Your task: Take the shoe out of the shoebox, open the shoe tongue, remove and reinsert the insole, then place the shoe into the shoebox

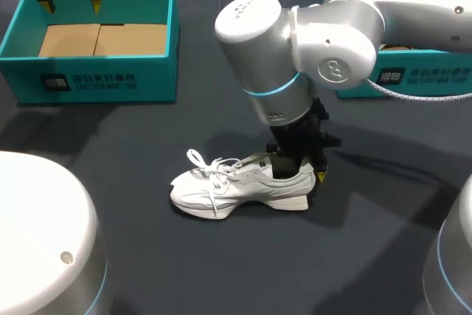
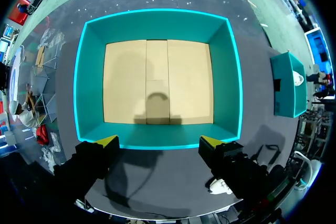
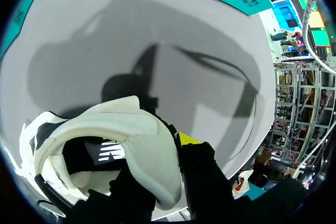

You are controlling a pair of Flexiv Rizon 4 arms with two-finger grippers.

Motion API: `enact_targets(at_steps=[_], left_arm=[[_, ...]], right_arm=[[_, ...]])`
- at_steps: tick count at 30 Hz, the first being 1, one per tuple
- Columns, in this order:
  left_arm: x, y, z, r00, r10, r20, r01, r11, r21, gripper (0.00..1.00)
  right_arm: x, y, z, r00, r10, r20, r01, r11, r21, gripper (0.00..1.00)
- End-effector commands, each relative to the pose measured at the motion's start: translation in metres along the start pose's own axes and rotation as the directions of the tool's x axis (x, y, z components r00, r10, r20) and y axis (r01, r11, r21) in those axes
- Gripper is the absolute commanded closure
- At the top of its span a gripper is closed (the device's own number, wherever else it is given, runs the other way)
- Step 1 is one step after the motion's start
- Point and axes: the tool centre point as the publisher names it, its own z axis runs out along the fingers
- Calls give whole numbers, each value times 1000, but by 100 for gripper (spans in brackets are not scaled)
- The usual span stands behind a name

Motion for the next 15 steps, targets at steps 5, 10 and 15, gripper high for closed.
enact_targets(at_steps=[5,10,15], left_arm=[[0,0,0,1000,0,1,0,1000,-1,0],[0,0,0,1000,0,1,0,1000,-1,0],[0,0,0,1000,0,1,0,1000,-1,0]], right_arm=[[3,-11,-4,961,278,4,-278,961,-7,61],[-3,-14,-10,960,278,-26,-278,961,-1,45],[-12,-18,-21,959,275,-74,-275,961,3,0]])
